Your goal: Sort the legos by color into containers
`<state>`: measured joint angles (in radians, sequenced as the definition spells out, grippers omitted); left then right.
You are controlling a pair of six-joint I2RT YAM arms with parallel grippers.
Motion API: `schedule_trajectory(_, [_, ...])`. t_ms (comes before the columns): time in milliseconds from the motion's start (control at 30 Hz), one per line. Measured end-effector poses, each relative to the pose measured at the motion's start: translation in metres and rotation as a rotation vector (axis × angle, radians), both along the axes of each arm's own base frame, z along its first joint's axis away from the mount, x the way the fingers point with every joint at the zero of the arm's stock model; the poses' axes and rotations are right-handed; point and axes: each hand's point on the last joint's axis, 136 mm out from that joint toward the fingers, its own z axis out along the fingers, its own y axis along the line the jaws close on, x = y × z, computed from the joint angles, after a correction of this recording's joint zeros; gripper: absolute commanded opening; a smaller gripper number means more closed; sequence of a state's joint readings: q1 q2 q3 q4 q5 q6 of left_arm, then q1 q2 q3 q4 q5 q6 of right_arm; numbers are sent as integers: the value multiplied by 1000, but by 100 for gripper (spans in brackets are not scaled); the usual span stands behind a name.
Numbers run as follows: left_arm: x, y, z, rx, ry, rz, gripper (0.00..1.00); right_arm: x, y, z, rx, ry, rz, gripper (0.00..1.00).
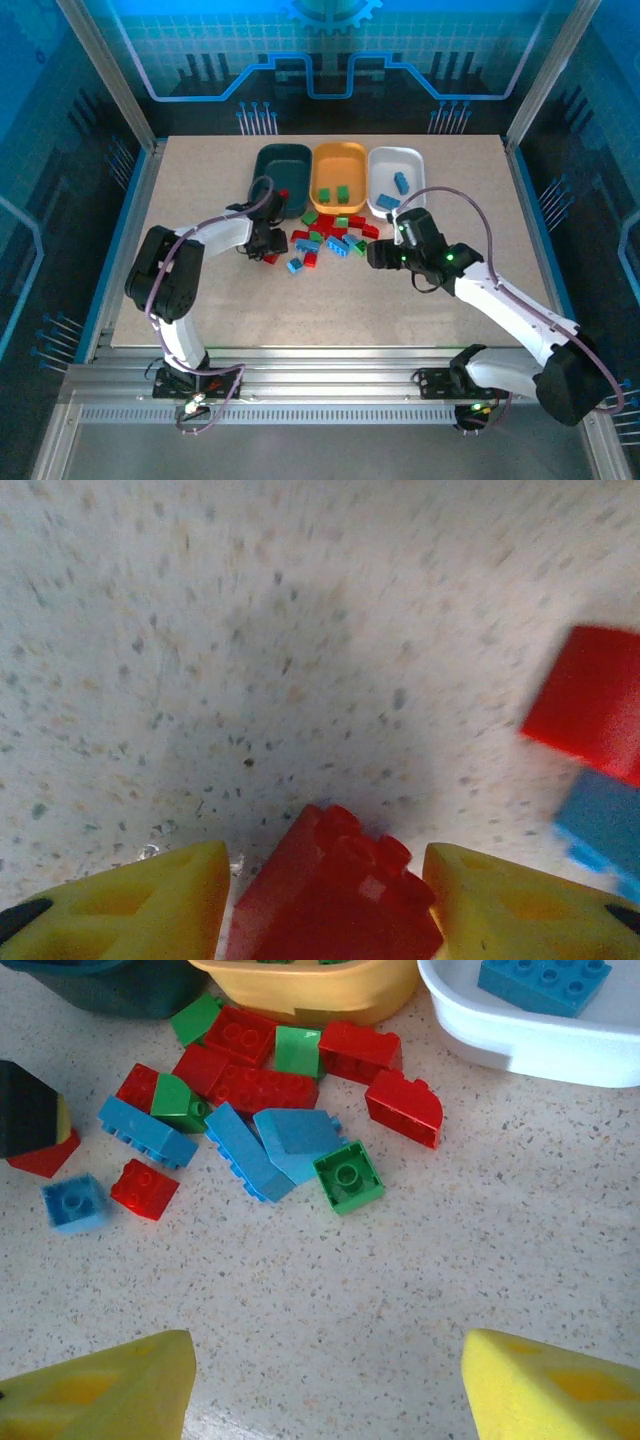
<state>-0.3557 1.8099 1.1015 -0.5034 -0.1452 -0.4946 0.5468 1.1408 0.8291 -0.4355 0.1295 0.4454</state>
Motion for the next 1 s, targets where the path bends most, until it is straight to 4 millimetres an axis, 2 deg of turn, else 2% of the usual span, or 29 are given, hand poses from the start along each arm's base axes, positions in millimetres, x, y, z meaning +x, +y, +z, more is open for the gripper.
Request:
schedule_trajectory(33, [-5,3,-7,14,15,-2,55,-2,-1,0,1,-2,0,72])
schedule_trajectory(133, [-2,1,-5,1,-4,-7,52,-8,-5,1,8,-4,-5,72])
schedule_trajectory(333, [-4,6,-6,20,-12,-18,34,-20,-13,-1,20,-8,-26,73])
schedule_trajectory(500, [-5,5,-3,8,-22,-20,28,-25,-18,-7,14,3,-44,73])
schedule_trajectory(600, [-8,0,6,-18,-18,-29,28,-26,-21,-12,1,8,-57,73])
schedule_trajectory(667, [-4,-4,22,-34,-31,-33,28,-26,-24,-17,-13,14,-73,74])
schedule_trajectory(733, [13,-10,46,-54,-75,-34,28,-24,-25,-22,-14,18,-87,74])
schedule_trajectory(800, [37,-19,77,-89,-150,-33,29,-22,-24,-28,-11,24,-98,74])
schedule_trajectory(867, [65,-27,114,-131,-231,-30,29,-17,-19,-35,-4,39,-101,74])
schedule_trajectory(933, [96,-32,141,-167,-290,-23,29,-14,-14,-43,-4,57,-101,74])
schedule_trajectory(1000, [128,-34,154,-192,-323,-9,29,-12,-9,-53,-9,77,-96,75])
